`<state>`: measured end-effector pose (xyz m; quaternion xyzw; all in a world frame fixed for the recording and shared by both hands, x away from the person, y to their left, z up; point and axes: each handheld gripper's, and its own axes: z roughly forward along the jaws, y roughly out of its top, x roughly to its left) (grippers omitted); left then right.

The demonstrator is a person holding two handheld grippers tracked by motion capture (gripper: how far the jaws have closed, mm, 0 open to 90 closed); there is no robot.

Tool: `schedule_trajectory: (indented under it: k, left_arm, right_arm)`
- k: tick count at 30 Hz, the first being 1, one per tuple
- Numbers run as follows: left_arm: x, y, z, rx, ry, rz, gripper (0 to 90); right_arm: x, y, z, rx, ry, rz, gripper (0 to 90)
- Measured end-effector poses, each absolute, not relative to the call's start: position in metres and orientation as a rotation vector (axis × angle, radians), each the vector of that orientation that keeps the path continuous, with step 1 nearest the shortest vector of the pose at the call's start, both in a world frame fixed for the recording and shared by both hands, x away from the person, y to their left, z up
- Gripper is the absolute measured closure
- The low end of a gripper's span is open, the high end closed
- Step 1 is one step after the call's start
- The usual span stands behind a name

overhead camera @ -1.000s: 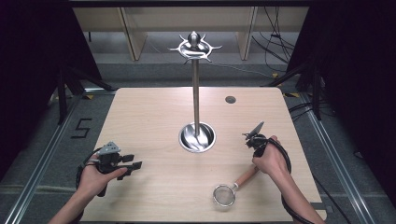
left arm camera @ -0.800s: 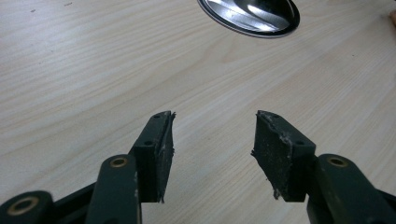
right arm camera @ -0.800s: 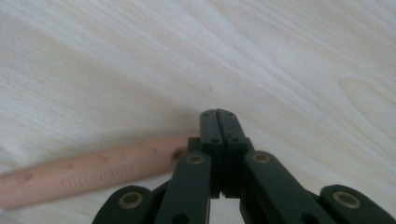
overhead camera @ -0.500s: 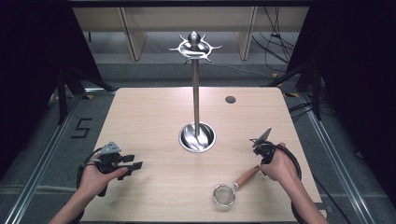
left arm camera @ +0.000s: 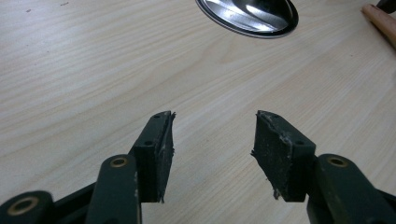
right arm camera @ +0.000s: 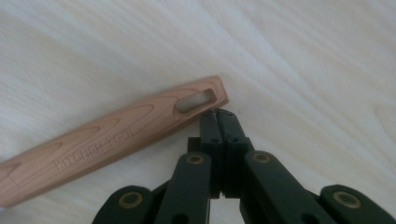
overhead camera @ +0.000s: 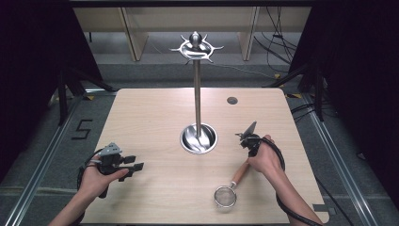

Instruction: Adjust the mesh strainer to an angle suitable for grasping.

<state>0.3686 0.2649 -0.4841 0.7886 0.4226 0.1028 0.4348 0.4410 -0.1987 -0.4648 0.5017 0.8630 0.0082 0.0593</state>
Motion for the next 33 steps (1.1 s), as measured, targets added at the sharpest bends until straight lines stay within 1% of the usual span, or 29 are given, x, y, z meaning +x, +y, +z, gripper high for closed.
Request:
schedule_trajectory:
  k: [4, 6, 14, 19, 20, 21, 22, 23, 24, 25, 28, 29, 30, 31, 32, 33]
  left_arm:
    - [0.369, 0.266, -0.484, 1.974, 1.061, 0.24, 46.3]
    - [0.369, 0.265, -0.484, 1.97, 1.05, 0.257, 46.3]
    - [0.368, 0.265, -0.483, 1.969, 1.052, 0.249, 46.3]
    - [0.369, 0.266, -0.484, 1.969, 1.054, 0.253, 46.3]
    - [0.369, 0.266, -0.484, 1.975, 1.055, 0.248, 46.3]
    - [0.369, 0.266, -0.484, 1.975, 1.055, 0.248, 46.3]
    - [0.37, 0.265, -0.485, 1.971, 1.055, 0.249, 46.3]
    - [0.37, 0.265, -0.484, 1.979, 1.05, 0.245, 46.3]
    - [0.37, 0.263, -0.485, 1.97, 1.053, 0.248, 46.3]
    - [0.37, 0.263, -0.485, 1.97, 1.053, 0.248, 46.3]
    - [0.371, 0.262, -0.486, 1.985, 1.054, 0.242, 46.3]
    - [0.369, 0.263, -0.486, 2.001, 1.057, 0.25, 46.3]
    - [0.368, 0.263, -0.486, 1.993, 1.06, 0.235, 46.3]
    - [0.368, 0.263, -0.486, 1.993, 1.06, 0.235, 46.3]
    - [0.367, 0.267, -0.485, 1.999, 1.057, 0.259, 46.3]
    - [0.366, 0.266, -0.485, 1.967, 1.068, 0.253, 46.3]
  right_arm:
    - [0.445, -0.185, -0.464, 1.457, 2.63, 0.074, 90.0]
    - [0.446, -0.178, -0.464, 1.433, 2.63, 0.108, 90.0]
    - [0.446, -0.151, -0.461, 1.374, 2.662, 0.255, 90.0]
    - [0.44, -0.145, -0.453, 1.389, 2.646, 0.307, 89.7]
    - [0.438, -0.15, -0.445, 1.403, 2.609, 0.334, 87.1]
    - [0.438, -0.15, -0.445, 1.403, 2.609, 0.334, 87.1]
    - [0.432, -0.156, -0.439, 1.521, 2.553, 0.353, 80.2]
    - [0.432, -0.156, -0.439, 1.521, 2.553, 0.353, 80.2]
    - [0.428, -0.165, -0.435, 1.637, 2.526, 0.356, 72.1]
    - [0.428, -0.165, -0.435, 1.637, 2.526, 0.356, 72.1]
    - [0.419, -0.177, -0.439, 1.694, 2.513, 0.404, 66.1]
    - [0.413, -0.178, -0.441, 1.777, 2.482, 0.425, 60.9]
    - [0.41, -0.176, -0.439, 1.896, 2.463, 0.399, 58.2]
    - [0.41, -0.176, -0.439, 1.896, 2.463, 0.399, 58.2]
    - [0.407, -0.172, -0.439, 1.992, 2.461, 0.394, 56.0]
    - [0.406, -0.171, -0.441, 1.964, 2.431, 0.41, 54.8]
